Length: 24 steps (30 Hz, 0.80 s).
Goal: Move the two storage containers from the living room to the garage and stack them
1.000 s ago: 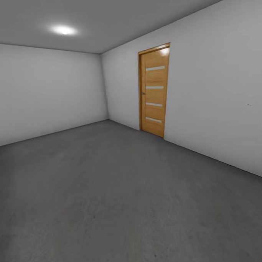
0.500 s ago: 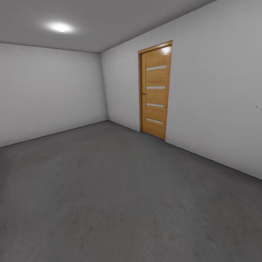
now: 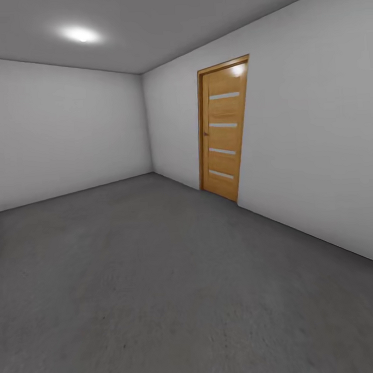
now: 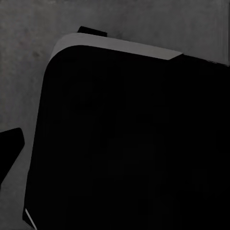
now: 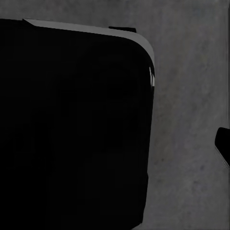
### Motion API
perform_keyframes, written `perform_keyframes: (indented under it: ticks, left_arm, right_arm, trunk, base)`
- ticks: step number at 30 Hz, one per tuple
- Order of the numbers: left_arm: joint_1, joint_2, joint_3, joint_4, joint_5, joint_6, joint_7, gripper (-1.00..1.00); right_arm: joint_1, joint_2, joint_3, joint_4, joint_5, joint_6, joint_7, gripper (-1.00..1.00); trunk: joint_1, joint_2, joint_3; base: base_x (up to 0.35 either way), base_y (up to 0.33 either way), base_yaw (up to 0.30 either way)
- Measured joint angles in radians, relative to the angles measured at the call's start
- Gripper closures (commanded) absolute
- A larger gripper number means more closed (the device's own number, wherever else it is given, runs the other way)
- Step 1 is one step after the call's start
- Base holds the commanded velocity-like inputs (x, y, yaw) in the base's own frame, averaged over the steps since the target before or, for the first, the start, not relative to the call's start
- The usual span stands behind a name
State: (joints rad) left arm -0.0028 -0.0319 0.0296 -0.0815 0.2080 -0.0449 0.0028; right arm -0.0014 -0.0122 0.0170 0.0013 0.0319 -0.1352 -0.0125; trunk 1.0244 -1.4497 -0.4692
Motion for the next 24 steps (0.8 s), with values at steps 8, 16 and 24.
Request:
perform_keyframes:
  ticks: [8,16,24]
  left_arm:
    - [0.000,0.000,0.000,0.000,0.000,0.000,0.000,-1.00]
    - [0.000,0.000,0.000,0.000,0.001,0.000,0.000,-1.00]
    - [0.000,-0.001,0.000,0.000,0.000,0.000,0.000,-1.00]
  right_arm:
    - [0.000,0.000,0.000,0.000,0.000,0.000,0.000,-1.00]
    - [0.000,0.000,0.000,0.000,0.000,0.000,0.000,-1.00]
    - [0.000,0.000,0.000,0.000,0.000,0.000,0.000,-1.00]
  trunk:
    - [0.000,0.000,0.000]
    - [0.000,0.000,0.000]
    - [0.000,0.000,0.000]
  base:
    - [0.323,0.000,0.000]
    - [0.323,0.000,0.000]
    - [0.323,0.000,0.000]
